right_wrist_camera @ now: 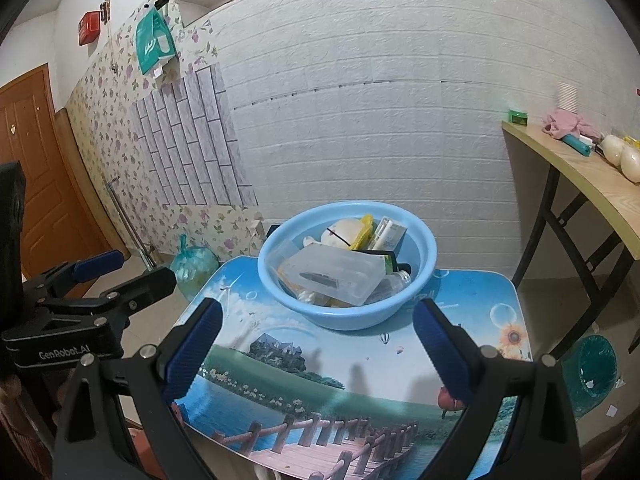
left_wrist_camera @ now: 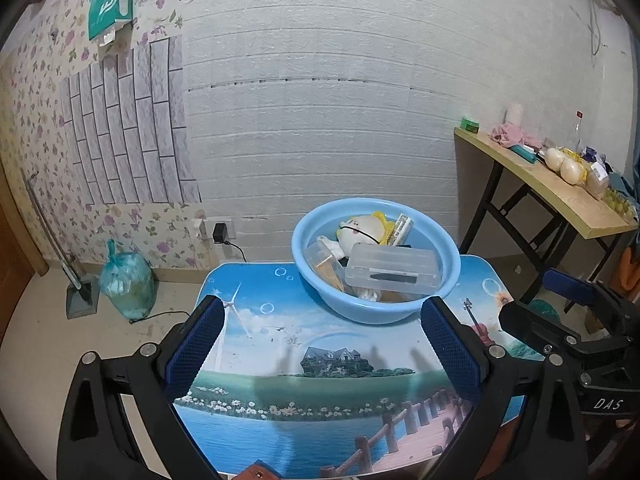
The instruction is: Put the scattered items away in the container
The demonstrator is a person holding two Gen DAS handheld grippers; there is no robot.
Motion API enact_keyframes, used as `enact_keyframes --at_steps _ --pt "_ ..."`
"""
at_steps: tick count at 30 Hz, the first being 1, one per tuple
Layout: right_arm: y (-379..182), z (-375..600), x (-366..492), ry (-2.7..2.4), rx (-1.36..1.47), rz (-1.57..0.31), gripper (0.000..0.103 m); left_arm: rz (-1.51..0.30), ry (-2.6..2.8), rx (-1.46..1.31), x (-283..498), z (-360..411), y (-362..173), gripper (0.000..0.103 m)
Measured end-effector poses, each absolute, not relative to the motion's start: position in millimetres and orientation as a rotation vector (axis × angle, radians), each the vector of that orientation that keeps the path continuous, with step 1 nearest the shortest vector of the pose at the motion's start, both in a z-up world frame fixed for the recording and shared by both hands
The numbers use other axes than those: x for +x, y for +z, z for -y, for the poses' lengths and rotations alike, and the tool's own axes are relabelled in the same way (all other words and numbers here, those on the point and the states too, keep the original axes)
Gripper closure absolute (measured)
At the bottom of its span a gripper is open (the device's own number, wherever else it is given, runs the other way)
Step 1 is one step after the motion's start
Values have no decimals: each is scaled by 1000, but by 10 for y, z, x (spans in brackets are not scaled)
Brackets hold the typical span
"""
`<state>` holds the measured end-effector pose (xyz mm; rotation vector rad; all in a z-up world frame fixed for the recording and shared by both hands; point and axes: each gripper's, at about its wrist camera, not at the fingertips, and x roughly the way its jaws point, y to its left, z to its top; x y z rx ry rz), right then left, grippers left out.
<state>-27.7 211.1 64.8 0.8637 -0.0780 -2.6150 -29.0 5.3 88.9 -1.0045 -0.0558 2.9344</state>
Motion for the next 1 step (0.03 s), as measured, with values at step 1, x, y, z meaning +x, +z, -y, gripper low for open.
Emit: enact_keyframes --at_steps 1 --pt "646 -2110 -281 -2614 865 78 4 58 2934 -1004 -288 -47 889 4"
